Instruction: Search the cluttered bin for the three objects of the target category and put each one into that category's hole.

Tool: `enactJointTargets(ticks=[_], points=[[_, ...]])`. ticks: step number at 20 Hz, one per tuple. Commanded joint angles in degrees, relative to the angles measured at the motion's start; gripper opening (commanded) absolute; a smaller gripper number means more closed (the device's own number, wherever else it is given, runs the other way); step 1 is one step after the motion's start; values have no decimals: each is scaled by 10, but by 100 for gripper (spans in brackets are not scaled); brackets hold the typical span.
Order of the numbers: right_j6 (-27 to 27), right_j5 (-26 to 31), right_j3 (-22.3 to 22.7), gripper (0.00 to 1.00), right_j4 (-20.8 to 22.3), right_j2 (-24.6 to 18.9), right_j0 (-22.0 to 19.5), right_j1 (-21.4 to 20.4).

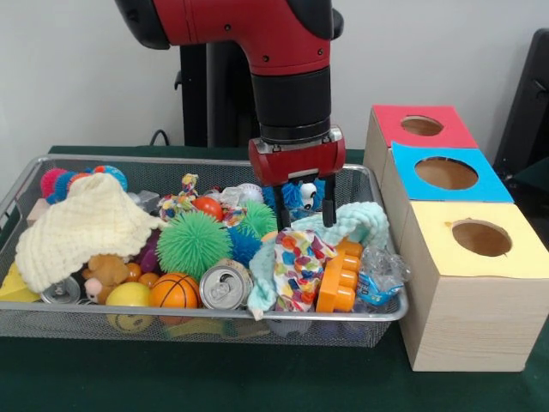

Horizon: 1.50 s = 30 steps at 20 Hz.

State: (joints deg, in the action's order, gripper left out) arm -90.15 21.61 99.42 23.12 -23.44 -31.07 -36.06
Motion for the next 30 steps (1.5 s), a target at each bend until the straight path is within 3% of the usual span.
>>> enactJointTargets(ticks=[1,14,30], points=[[11,82,-69,100,-4,-20,12,4],[36,76,-127,100,4,-43,16,67],[33,53,-92,100,15,-45,-3,66]])
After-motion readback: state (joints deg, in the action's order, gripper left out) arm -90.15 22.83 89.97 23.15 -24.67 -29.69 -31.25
